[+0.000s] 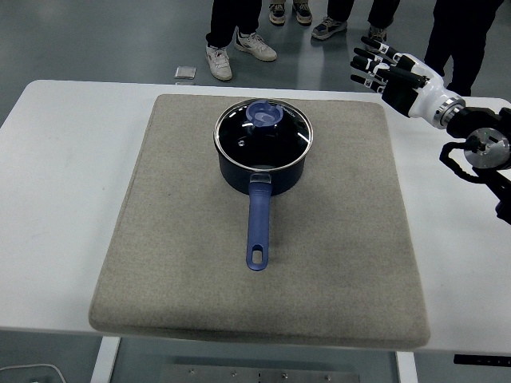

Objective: Lift the pot lid and place it to the right of the pot.

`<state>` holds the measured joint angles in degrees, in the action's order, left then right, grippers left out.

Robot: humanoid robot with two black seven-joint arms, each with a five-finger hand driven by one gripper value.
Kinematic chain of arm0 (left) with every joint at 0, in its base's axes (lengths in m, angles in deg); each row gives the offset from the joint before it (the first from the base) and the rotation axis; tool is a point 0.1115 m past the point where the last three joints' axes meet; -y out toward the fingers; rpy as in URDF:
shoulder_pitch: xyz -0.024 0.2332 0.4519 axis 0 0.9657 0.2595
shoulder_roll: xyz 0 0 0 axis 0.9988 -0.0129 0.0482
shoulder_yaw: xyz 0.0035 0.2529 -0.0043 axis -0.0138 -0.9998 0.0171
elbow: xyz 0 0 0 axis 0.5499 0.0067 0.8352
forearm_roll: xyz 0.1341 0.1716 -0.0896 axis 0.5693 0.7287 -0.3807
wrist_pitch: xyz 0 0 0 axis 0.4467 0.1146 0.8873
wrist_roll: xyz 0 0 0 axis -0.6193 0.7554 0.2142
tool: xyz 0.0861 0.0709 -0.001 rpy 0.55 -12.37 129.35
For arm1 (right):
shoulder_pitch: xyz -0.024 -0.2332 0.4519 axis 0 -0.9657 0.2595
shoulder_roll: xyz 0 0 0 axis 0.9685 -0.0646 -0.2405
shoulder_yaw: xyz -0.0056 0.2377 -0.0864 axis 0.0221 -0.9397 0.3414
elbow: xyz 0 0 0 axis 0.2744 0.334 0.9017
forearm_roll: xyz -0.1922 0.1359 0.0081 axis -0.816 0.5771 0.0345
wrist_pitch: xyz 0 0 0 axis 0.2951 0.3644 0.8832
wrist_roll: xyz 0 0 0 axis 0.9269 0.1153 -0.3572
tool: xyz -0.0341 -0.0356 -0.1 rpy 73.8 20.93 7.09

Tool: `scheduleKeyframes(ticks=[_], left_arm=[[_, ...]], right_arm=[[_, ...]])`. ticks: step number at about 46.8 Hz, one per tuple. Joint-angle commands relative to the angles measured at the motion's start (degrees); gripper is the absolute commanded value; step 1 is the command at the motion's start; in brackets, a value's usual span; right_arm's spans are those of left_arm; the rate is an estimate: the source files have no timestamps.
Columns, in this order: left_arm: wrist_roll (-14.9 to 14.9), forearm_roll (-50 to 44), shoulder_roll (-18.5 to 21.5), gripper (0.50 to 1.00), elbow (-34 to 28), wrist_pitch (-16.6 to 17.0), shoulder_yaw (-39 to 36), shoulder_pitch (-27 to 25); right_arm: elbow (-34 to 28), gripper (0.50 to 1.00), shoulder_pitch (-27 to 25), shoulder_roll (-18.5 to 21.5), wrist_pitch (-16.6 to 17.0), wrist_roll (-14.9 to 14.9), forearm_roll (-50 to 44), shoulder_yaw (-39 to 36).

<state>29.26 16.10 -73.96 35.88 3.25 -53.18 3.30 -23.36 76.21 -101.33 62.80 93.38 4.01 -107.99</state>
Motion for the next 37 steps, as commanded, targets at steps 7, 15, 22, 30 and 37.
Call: scheduleKeyframes(ticks=[7,15,22,30,37], left_arm=[[0.0,0.0,0.0,1.000,0.0,0.0,0.1,0.0],[0.0,0.0,0.0,1.000,0.0,0.0,0.0,0.0],[0.1,0.0,0.0,1.000,0.0,0.0,0.0,0.0],[0.1,0.0,0.0,1.000,0.0,0.0,0.0,0.0],[0.1,0.0,0.0,1.000,0.0,0.0,0.0,0.0]], right_arm=[[0.5,0.911,1.8,1.0,-0.5,0.1,-1.1,0.9],[0.8,0.911,3.3,1.1,-0.7,0.0,-6.1,1.0],[2.0,0.909,5.4,1.0,-2.1,0.1,-14.1,3.0],[3.9,0.909,8.9,0.6,-2.6,1.5,-18.7,8.6],[6.8,0.907,12.0,0.3,-2.8,1.7,-21.2,14.3]])
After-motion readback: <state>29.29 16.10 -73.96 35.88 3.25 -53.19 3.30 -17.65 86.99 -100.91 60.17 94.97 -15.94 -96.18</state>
